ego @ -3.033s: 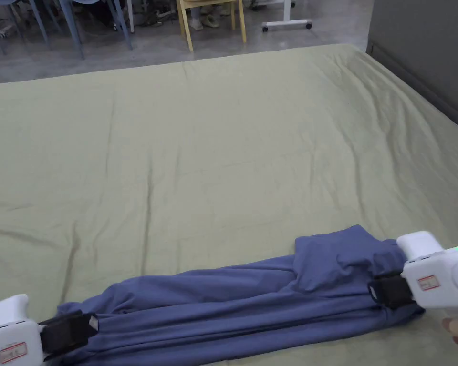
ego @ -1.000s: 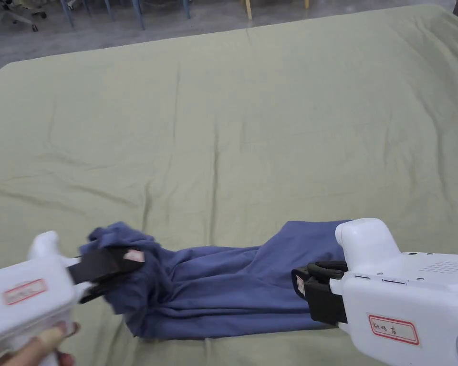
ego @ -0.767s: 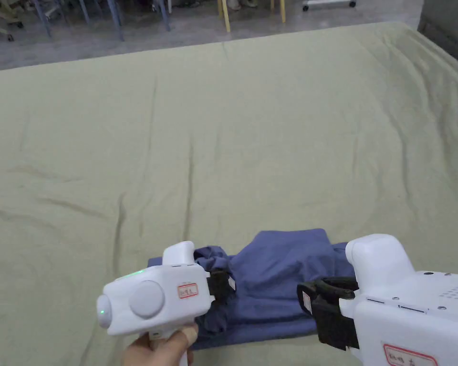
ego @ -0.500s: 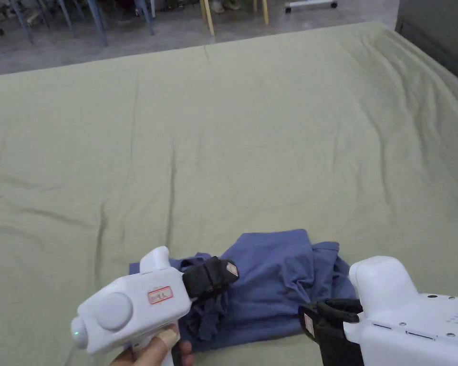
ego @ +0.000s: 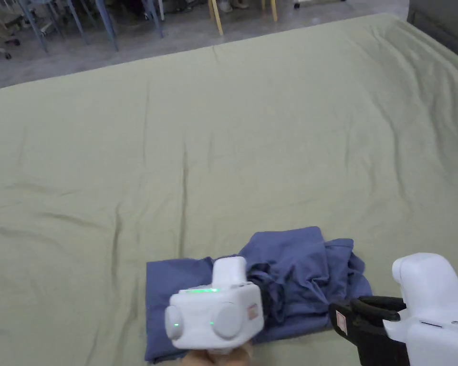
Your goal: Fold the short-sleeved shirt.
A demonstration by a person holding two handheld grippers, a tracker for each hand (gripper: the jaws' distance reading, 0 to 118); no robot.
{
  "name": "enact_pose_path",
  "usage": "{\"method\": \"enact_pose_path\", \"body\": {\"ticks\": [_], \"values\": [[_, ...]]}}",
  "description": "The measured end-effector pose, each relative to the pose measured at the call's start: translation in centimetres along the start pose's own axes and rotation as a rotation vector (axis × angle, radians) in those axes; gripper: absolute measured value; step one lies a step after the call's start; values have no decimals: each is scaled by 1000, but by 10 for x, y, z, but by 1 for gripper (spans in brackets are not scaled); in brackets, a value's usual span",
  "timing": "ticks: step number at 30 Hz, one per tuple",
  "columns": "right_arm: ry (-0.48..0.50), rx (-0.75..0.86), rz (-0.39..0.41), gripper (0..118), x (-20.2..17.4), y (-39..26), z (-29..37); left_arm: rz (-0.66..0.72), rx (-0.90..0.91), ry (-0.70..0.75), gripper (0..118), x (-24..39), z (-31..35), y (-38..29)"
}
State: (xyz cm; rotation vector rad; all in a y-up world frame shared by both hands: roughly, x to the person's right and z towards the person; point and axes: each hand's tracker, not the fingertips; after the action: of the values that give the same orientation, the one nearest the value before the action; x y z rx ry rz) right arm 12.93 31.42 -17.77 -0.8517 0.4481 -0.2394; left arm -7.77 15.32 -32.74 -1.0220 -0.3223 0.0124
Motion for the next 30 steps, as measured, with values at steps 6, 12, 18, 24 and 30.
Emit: {"method": "enact_pose_path", "body": {"ticks": [6, 12, 18, 24, 30], "values": [[-34, 0, -12, 2, 5, -2, 9, -38, 53, -55, 0, 72, -5, 15], [-27, 46, -10, 2, 2, 8, 18, 230, 147, -425, 0, 9, 46, 16], [43, 50, -13, 2, -3, 15, 9, 415, 220, -470, 118, -178, 97, 0], [97, 25, -44, 2, -10, 16, -3, 614, 168, -494, 118, -264, 67, -33], [100, 5, -24, 2, -18, 19, -6, 597, 117, -686, 117, -226, 15, -31]]}}
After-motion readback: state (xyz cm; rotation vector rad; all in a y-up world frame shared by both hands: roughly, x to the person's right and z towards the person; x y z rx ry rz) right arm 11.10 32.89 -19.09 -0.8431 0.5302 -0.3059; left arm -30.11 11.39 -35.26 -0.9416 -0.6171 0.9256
